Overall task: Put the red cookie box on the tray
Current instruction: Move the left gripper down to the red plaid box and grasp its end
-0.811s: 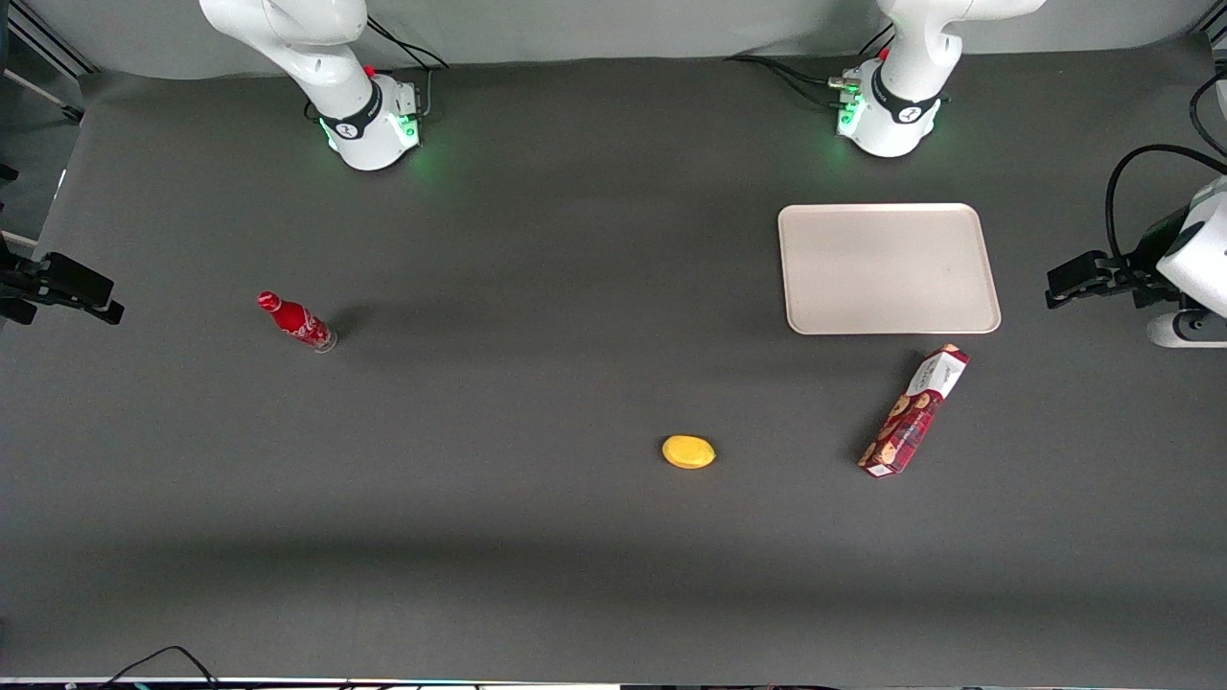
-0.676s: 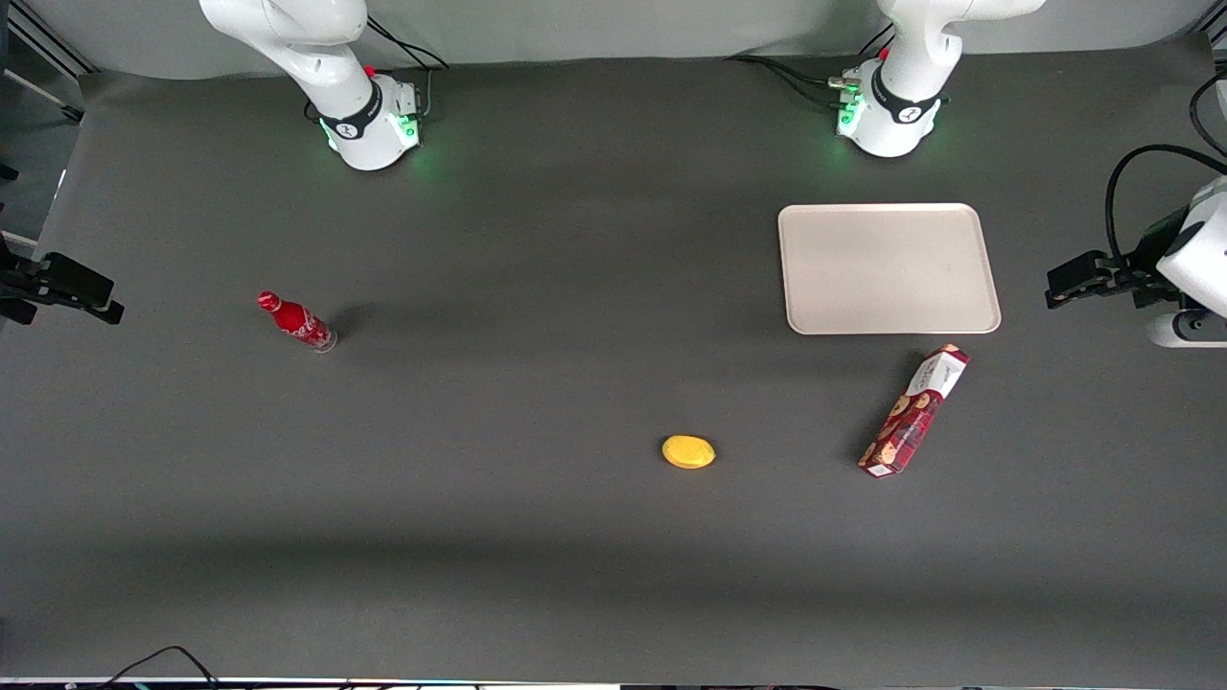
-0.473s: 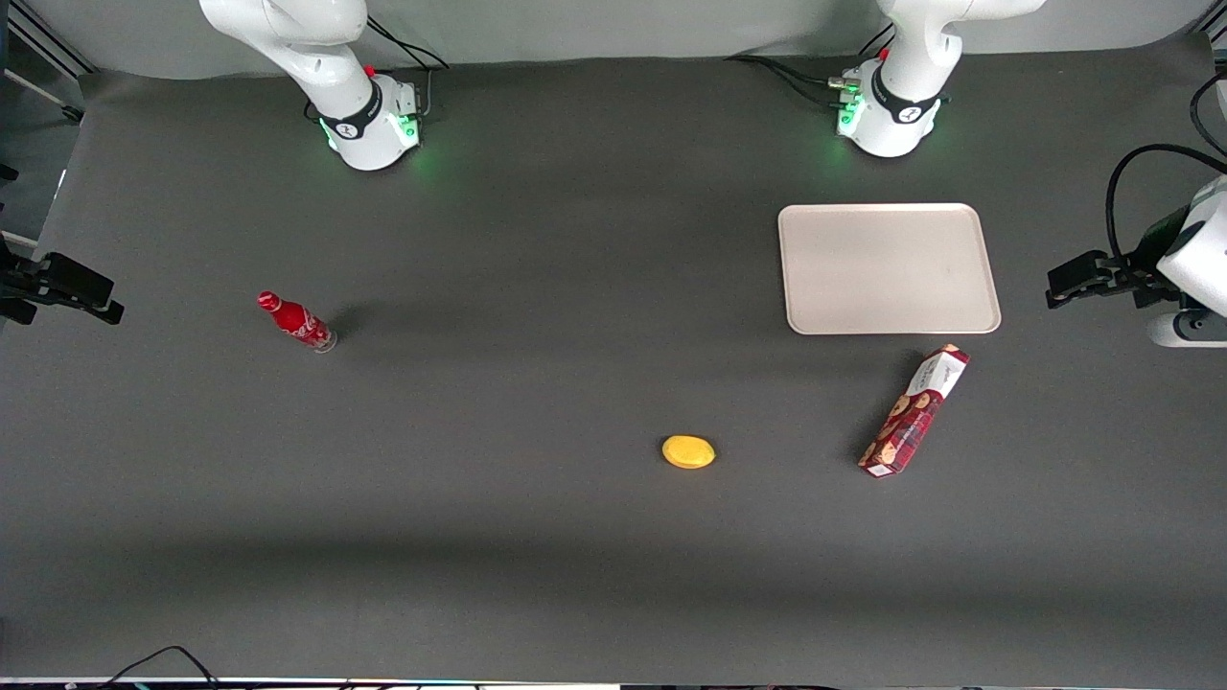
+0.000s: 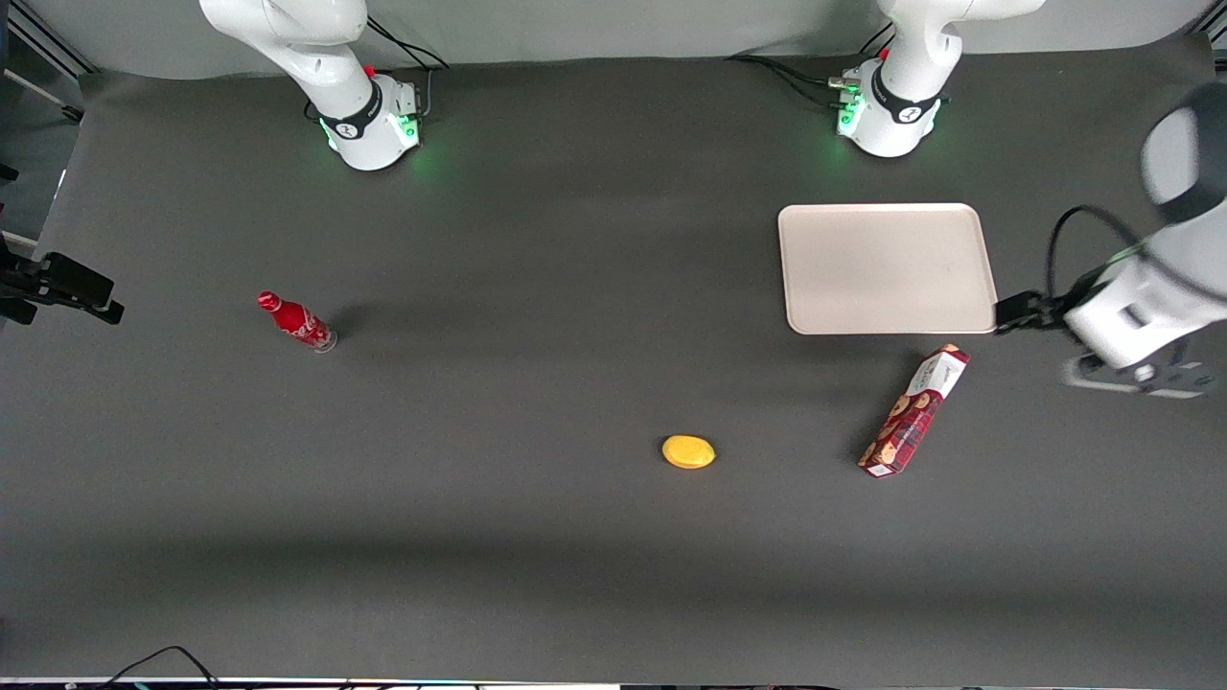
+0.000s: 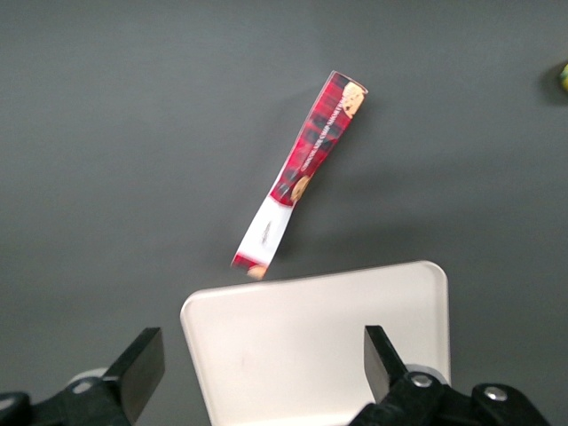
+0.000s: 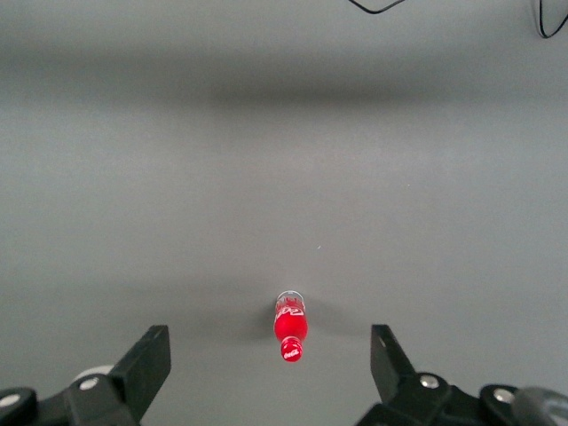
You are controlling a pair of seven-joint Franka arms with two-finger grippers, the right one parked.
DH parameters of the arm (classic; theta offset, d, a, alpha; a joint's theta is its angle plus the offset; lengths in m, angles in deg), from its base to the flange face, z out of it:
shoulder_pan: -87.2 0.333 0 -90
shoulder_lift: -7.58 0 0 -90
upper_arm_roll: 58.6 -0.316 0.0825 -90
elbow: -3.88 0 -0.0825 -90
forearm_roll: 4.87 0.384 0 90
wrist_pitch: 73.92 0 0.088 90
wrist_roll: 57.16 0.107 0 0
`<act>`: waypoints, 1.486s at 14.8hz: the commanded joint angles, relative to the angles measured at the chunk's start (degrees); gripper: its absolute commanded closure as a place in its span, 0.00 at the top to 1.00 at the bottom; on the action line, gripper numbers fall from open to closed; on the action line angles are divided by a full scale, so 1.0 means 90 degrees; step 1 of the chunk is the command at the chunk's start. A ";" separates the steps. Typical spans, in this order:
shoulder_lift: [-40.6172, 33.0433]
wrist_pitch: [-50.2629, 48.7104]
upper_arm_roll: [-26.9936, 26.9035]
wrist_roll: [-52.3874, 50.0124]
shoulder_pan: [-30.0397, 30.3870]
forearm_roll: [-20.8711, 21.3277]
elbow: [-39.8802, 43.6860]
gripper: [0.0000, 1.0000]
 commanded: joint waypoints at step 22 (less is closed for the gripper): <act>0.1508 0.1575 0.0152 -0.0141 -0.0017 -0.0272 -0.0228 0.00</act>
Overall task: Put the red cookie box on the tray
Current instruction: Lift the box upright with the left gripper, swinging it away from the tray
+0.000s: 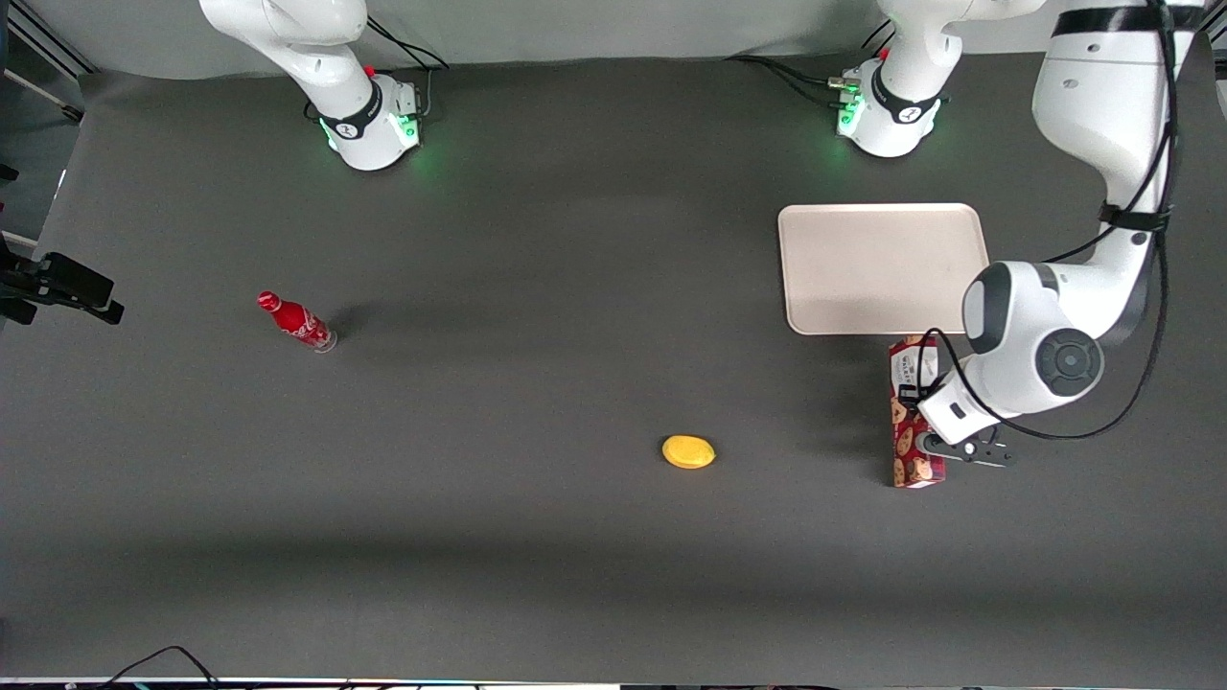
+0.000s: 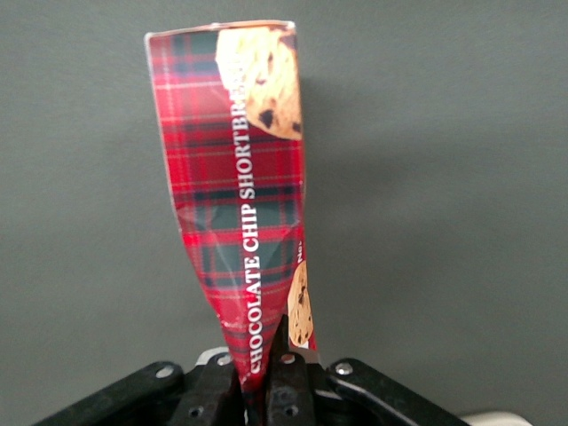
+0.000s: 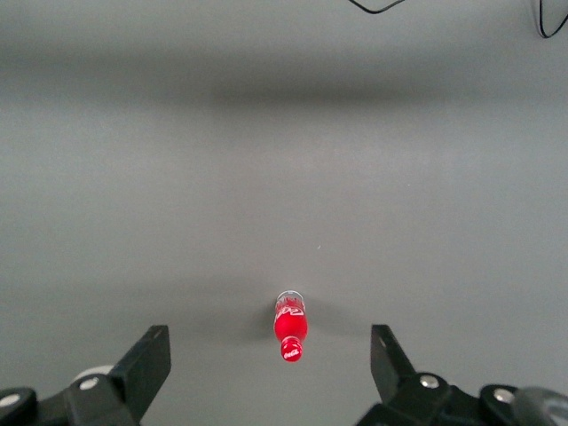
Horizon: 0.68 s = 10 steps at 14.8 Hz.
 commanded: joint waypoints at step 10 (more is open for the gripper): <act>-0.1511 -0.6287 -0.1100 -0.0321 0.0028 0.0015 0.3763 0.00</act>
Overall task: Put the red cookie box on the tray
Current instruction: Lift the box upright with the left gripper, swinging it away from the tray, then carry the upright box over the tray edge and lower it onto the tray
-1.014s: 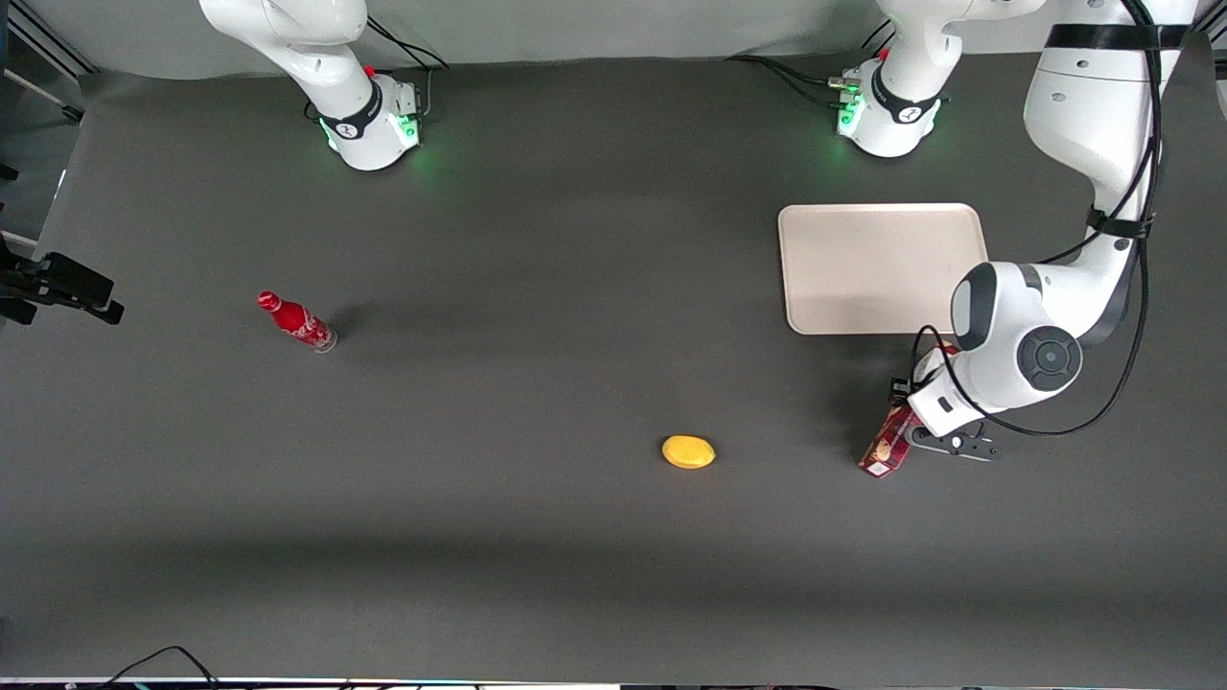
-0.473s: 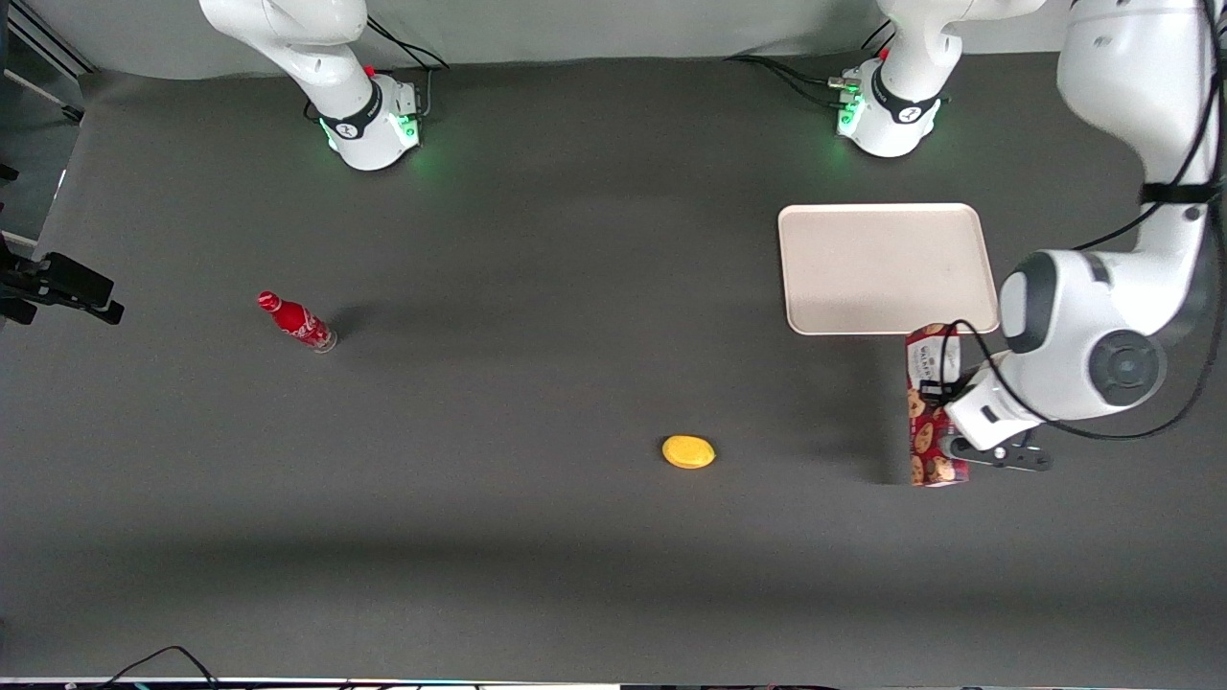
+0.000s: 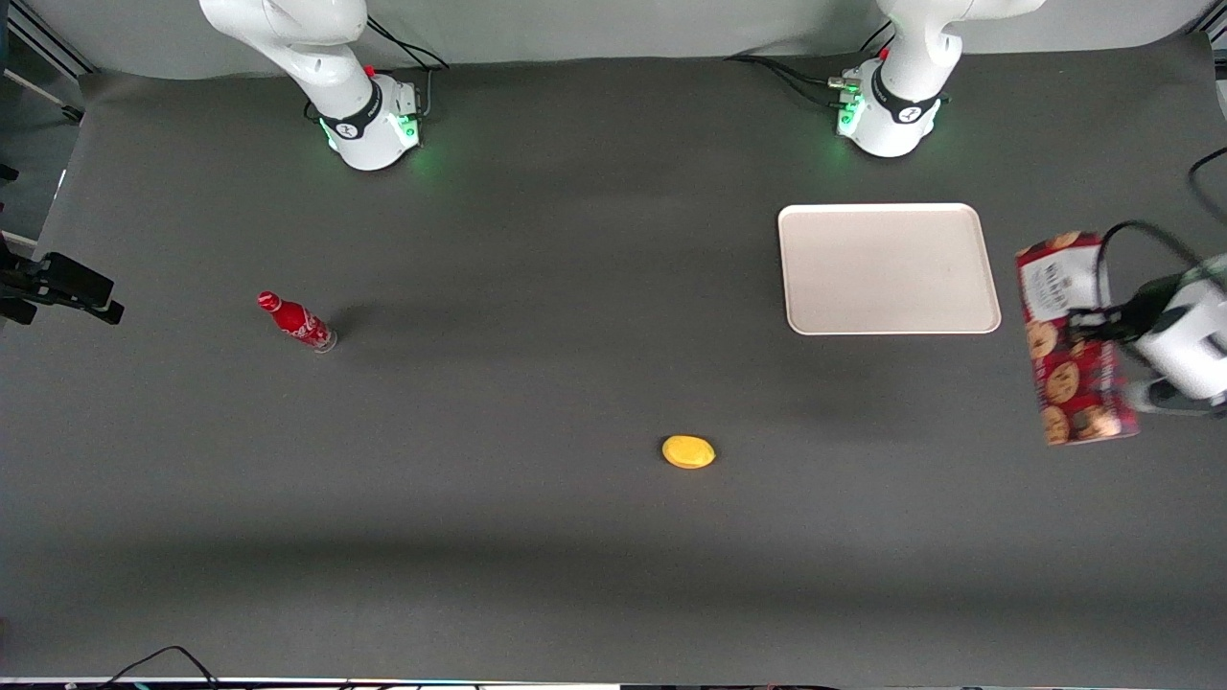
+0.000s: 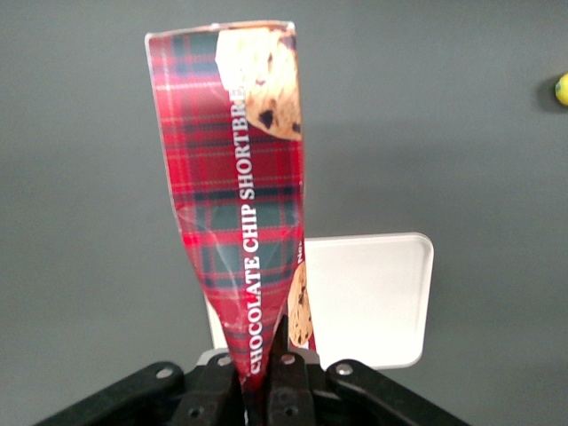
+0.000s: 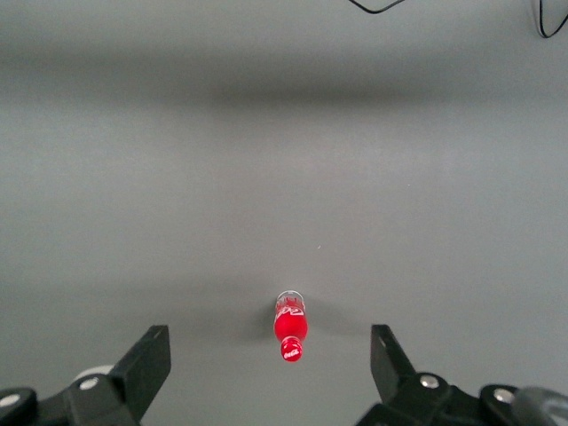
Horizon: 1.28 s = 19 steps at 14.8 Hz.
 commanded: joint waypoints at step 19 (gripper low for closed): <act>-0.2735 0.5696 -0.1152 0.0563 -0.0005 0.1254 -0.8353 0.00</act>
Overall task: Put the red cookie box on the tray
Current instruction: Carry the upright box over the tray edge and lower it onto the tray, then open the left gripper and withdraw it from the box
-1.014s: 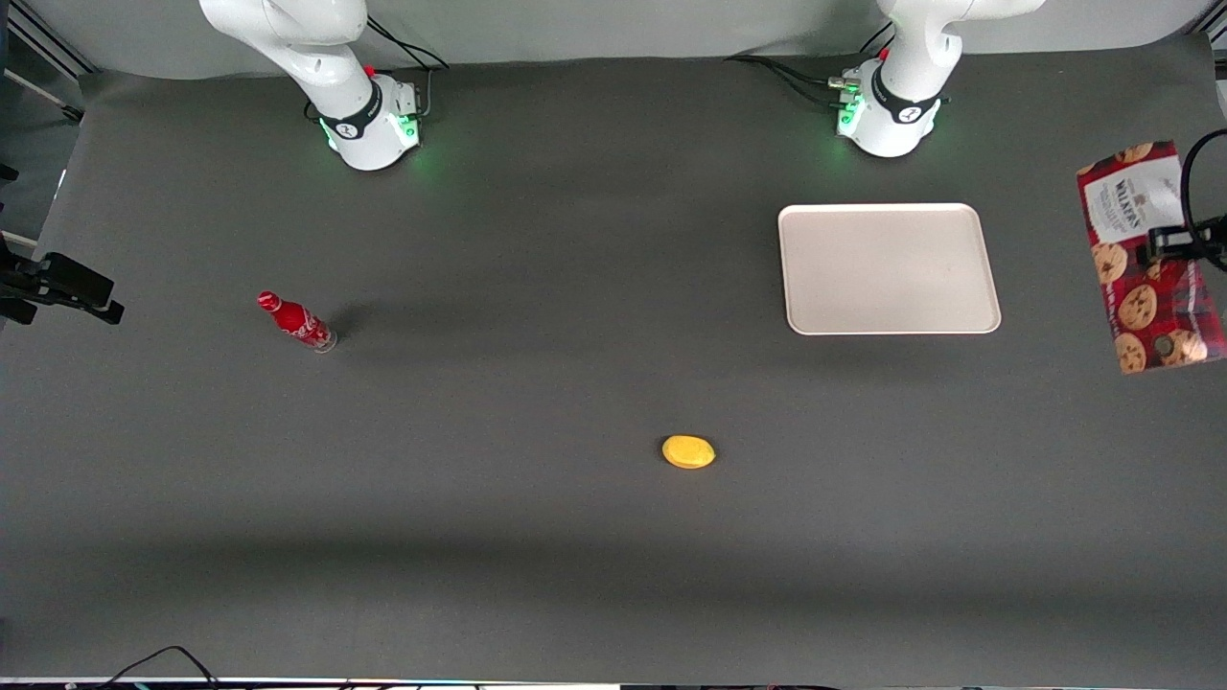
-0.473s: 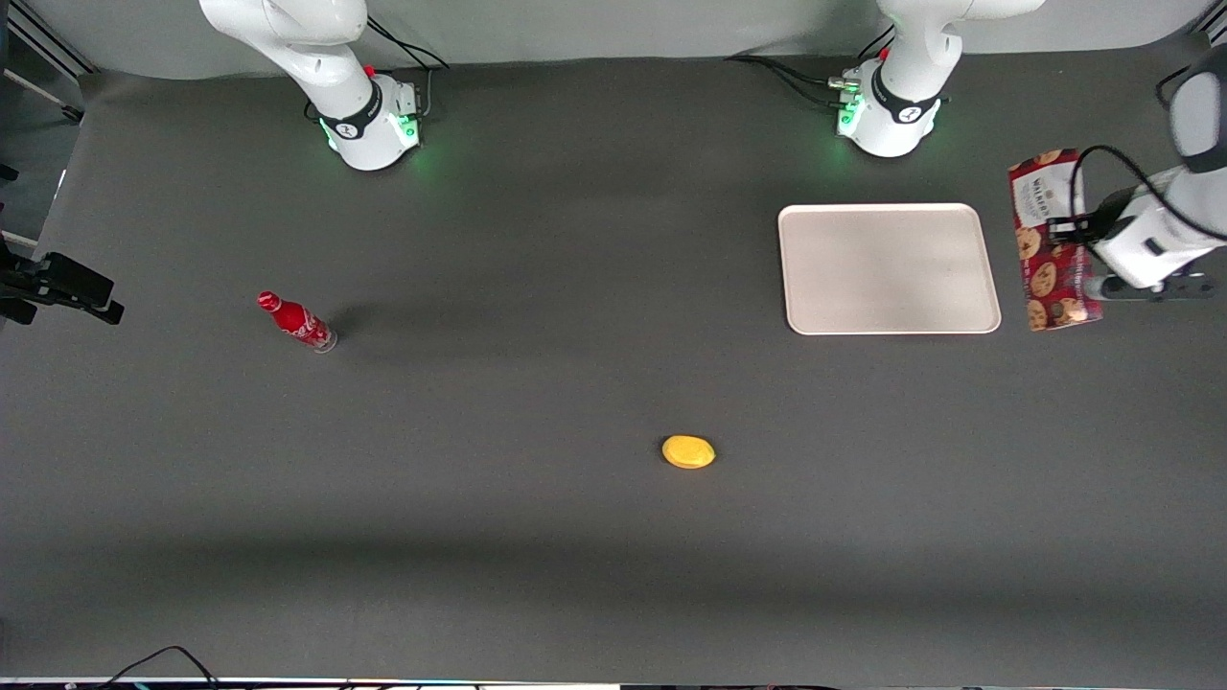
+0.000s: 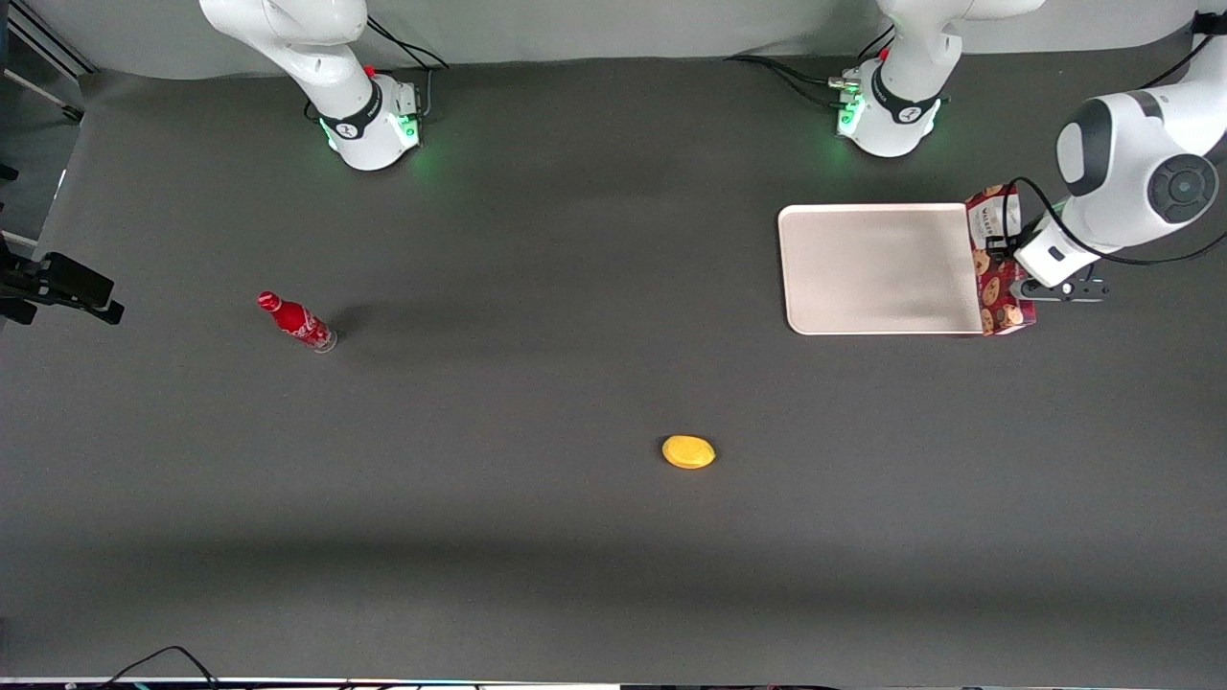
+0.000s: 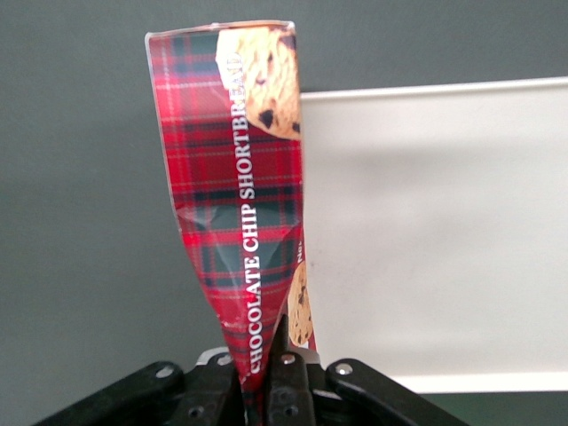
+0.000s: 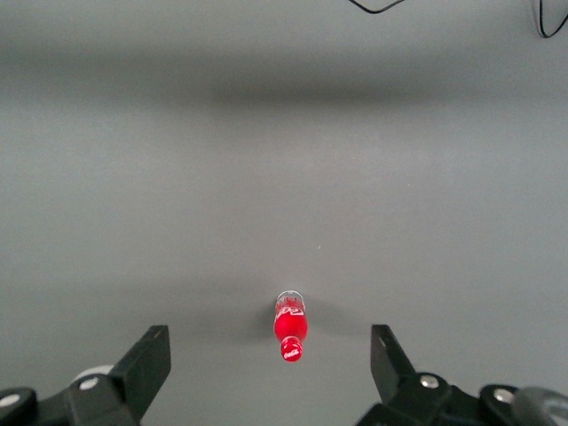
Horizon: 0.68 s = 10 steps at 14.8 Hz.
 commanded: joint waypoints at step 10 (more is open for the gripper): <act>-0.0123 0.0995 -0.0097 0.0140 -0.0021 0.0232 -0.0679 1.00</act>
